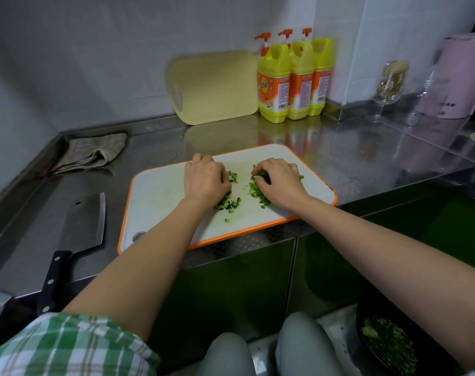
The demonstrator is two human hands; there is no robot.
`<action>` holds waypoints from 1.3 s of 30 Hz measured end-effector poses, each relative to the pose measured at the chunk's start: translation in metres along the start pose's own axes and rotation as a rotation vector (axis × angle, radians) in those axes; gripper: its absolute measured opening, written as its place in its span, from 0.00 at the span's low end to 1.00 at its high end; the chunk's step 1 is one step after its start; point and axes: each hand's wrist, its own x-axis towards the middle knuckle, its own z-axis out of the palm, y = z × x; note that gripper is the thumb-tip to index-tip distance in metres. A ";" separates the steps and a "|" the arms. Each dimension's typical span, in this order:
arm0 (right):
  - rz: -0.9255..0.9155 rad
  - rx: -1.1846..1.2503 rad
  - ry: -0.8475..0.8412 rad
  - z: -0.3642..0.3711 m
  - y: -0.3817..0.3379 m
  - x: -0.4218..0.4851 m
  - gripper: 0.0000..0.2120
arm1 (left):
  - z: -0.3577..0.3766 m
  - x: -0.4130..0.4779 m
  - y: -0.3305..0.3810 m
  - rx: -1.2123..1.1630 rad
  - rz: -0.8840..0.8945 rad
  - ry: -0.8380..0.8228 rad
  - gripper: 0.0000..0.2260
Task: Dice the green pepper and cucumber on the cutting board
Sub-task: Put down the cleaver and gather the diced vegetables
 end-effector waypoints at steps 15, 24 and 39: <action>0.012 0.005 -0.002 0.000 -0.001 0.001 0.14 | -0.002 -0.002 0.008 -0.203 0.102 -0.010 0.05; 0.025 0.010 0.002 -0.004 0.002 -0.003 0.13 | 0.002 0.000 0.007 -0.053 0.089 0.015 0.06; 0.157 0.474 -0.220 0.005 -0.095 0.010 0.21 | -0.004 -0.024 -0.040 -0.484 -0.310 0.113 0.15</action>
